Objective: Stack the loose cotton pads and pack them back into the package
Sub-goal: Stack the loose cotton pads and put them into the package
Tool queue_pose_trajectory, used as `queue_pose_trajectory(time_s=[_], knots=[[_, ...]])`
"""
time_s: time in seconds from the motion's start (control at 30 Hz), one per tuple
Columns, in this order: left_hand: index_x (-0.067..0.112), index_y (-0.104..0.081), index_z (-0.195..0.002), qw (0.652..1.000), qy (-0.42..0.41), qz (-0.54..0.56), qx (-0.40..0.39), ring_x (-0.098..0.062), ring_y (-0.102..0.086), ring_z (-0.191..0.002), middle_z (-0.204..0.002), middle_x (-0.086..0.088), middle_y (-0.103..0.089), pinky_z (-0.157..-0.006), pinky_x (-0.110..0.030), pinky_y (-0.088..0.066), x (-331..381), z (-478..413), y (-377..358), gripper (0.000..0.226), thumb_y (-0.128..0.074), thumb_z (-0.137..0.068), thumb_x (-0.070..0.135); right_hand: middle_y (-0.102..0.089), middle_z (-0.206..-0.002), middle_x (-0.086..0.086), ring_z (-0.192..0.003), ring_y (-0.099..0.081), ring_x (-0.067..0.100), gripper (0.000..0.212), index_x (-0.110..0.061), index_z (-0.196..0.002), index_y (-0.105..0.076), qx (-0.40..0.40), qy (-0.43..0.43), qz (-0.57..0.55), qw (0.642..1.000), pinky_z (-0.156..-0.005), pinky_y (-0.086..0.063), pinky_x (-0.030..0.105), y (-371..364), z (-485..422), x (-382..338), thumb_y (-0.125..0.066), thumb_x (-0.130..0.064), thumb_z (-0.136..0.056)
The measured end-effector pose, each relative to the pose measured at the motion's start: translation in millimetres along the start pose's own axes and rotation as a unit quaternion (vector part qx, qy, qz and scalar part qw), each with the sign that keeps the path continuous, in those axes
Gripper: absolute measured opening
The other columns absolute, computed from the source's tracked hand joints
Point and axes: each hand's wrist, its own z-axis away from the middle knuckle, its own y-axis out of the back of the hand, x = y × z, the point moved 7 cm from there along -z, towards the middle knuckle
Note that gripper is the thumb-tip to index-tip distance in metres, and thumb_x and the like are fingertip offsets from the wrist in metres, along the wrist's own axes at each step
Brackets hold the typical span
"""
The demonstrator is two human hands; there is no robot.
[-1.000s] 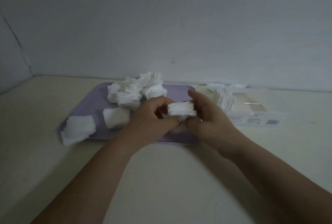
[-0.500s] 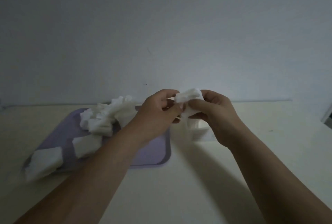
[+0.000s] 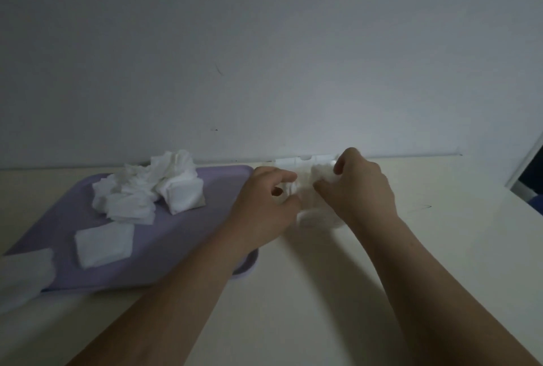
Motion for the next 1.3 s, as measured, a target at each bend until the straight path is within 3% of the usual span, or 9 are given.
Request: queue_pose_trajectory(time_s=[0.2, 0.33, 0.53, 0.67, 0.8, 0.9, 1.03, 1.2, 1.3], knots=[[0.027, -0.071, -0.123, 1.0, -0.006, 0.002, 0.015, -0.006, -0.061, -0.112, -0.131, 0.011, -0.051, -0.105, -0.028, -0.048, -5.4, 9.2, 1.5, 0.032, -0.071, -0.092, 0.038, -0.067, -0.101, -0.007, -0.093, -0.067, 0.02, 0.029, -0.034, -0.104, -0.066, -0.075, 0.022, -0.021, 0.997, -0.079, -0.056, 0.034, -9.9, 3.0, -9.4, -0.069, -0.047, -0.079], [0.028, -0.072, -0.121, 0.999, -0.023, -0.012, 0.033, -0.007, -0.061, -0.111, -0.128, 0.012, -0.051, -0.105, -0.035, -0.05, -9.4, 11.1, 9.3, 0.031, -0.07, -0.092, 0.038, -0.068, -0.101, -0.014, -0.092, -0.068, 0.016, 0.036, -0.038, -0.112, -0.063, -0.112, 0.049, -0.038, 0.992, -0.08, -0.059, 0.037, -12.1, 7.7, -14.5, -0.066, -0.033, -0.076], [0.024, -0.07, -0.128, 0.999, -0.025, -0.029, 0.03, -0.009, -0.06, -0.116, -0.133, 0.009, -0.052, -0.108, -0.038, -0.048, -11.6, 14.2, 11.4, 0.038, -0.065, -0.095, 0.041, -0.073, -0.097, -0.011, -0.098, -0.07, 0.018, 0.02, -0.028, -0.106, -0.073, -0.072, 0.06, -0.045, 0.995, -0.087, -0.058, 0.038, -23.0, 4.3, -15.1, -0.071, -0.032, -0.087], [0.019, -0.067, -0.132, 0.998, -0.033, -0.019, 0.057, -0.014, -0.06, -0.119, -0.141, 0.007, -0.049, -0.107, -0.038, -0.049, -6.0, 18.0, 17.9, 0.044, -0.068, -0.094, 0.042, -0.062, -0.114, -0.003, -0.098, -0.064, 0.02, 0.035, -0.024, -0.117, -0.07, -0.049, 0.086, -0.047, 0.994, -0.089, -0.055, 0.039, -14.9, 9.5, -20.7, -0.062, -0.027, -0.083], [0.018, -0.067, -0.126, 0.997, -0.028, -0.022, 0.071, -0.011, -0.062, -0.11, -0.137, 0.01, -0.05, -0.102, -0.028, -0.049, 2.5, 21.5, 35.3, 0.033, -0.065, -0.098, 0.036, -0.06, -0.119, -0.007, -0.107, -0.061, 0.017, 0.042, -0.027, -0.123, -0.066, -0.013, 0.096, -0.049, 0.994, -0.087, -0.053, 0.038, -6.4, 13.2, -23.3, -0.055, -0.022, -0.083], [0.016, -0.068, -0.122, 0.994, -0.062, -0.063, 0.06, -0.013, -0.06, -0.112, -0.129, 0.009, -0.052, -0.101, -0.029, -0.048, 5.9, 36.9, 54.1, 0.031, -0.068, -0.094, 0.027, -0.061, -0.122, -0.004, -0.113, -0.058, 0.02, 0.037, -0.024, -0.121, -0.068, 0.03, 0.143, -0.038, 0.989, -0.08, -0.048, 0.034, -2.8, 24.6, -38.0, -0.056, -0.02, -0.085], [0.015, -0.07, -0.119, 0.99, -0.055, -0.11, 0.074, -0.014, -0.061, -0.11, -0.122, 0.007, -0.057, -0.088, -0.025, -0.049, -6.7, 70.3, 89.7, 0.032, -0.071, -0.088, 0.024, -0.065, -0.121, 0.004, -0.112, -0.062, 0.028, 0.034, -0.014, -0.116, -0.071, 0.074, 0.298, -0.065, 0.95, -0.079, -0.055, 0.036, -11.8, 66.0, -78.6, -0.061, -0.018, -0.084], [0.015, -0.075, -0.103, 0.969, -0.03, -0.209, 0.13, -0.021, -0.065, -0.109, -0.115, -0.003, -0.068, -0.098, -0.029, -0.05, -39.1, 116.4, 175.6, 0.029, -0.063, -0.08, 0.028, -0.061, -0.136, 0.003, -0.121, -0.062, 0.025, 0.047, -0.019, -0.13, -0.066, -0.121, 0.408, -0.094, 0.9, -0.095, -0.054, 0.036, -61.0, 129.7, -121.7, -0.057, -0.038, -0.088], [0.016, -0.074, -0.105, 0.928, 0.109, -0.342, 0.105, -0.037, -0.066, -0.111, -0.118, -0.013, -0.067, -0.094, -0.043, -0.054, -80.3, 137.7, 230.9, 0.046, -0.051, -0.075, 0.043, -0.055, -0.146, -0.006, -0.127, -0.059, 0.015, 0.053, -0.028, -0.139, -0.059, -0.205, 0.426, -0.067, 0.879, -0.102, -0.05, 0.029, -81.4, 151.3, -131.4, -0.055, -0.05, -0.09]])
